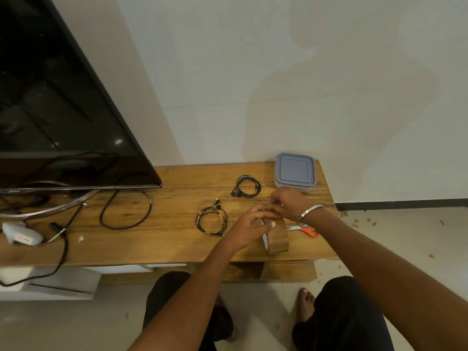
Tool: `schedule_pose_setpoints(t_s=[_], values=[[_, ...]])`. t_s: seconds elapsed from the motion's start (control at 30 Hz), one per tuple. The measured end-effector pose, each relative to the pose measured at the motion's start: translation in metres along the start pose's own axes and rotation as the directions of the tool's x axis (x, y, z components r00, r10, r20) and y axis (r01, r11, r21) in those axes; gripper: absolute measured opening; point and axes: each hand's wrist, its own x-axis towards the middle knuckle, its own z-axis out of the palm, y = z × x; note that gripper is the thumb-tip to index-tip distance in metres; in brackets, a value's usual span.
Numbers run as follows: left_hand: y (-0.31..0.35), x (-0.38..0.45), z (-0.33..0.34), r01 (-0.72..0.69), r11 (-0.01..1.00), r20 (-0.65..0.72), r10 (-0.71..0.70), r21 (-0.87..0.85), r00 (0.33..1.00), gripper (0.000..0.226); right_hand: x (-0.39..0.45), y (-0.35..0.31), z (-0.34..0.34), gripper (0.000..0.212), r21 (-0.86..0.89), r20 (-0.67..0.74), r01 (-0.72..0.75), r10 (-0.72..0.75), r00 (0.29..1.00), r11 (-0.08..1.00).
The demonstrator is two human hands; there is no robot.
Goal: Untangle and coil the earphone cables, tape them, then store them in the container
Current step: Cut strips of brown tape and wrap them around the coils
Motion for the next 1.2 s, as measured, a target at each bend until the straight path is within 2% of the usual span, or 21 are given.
schedule_pose_setpoints(t_s=[0.17,0.5,0.73,0.9,1.2], values=[[-0.004,0.004,-0.004,0.031,0.996,0.018,-0.032,0.078,0.999,0.032,-0.007,0.003,-0.004,0.02,0.017,0.026,0.044,-0.044,0.999,0.999],[-0.001,0.006,-0.005,0.016,0.994,0.037,-0.02,0.105,0.999,0.031,-0.012,0.004,-0.007,0.018,0.003,0.034,0.099,-0.099,0.995,0.995],[0.003,0.011,-0.003,-0.021,0.994,0.034,0.018,0.105,0.999,0.029,-0.015,0.007,-0.007,0.019,-0.007,-0.002,0.106,-0.106,0.994,0.994],[0.005,0.015,-0.006,0.025,0.998,0.104,-0.031,0.058,0.994,0.031,-0.014,0.007,-0.009,0.021,-0.058,0.023,0.103,-0.102,0.995,0.993],[0.006,0.018,-0.01,0.051,0.996,0.135,-0.06,0.071,0.989,0.034,-0.016,0.01,0.0,0.017,-0.025,-0.044,0.105,-0.106,0.993,0.994]])
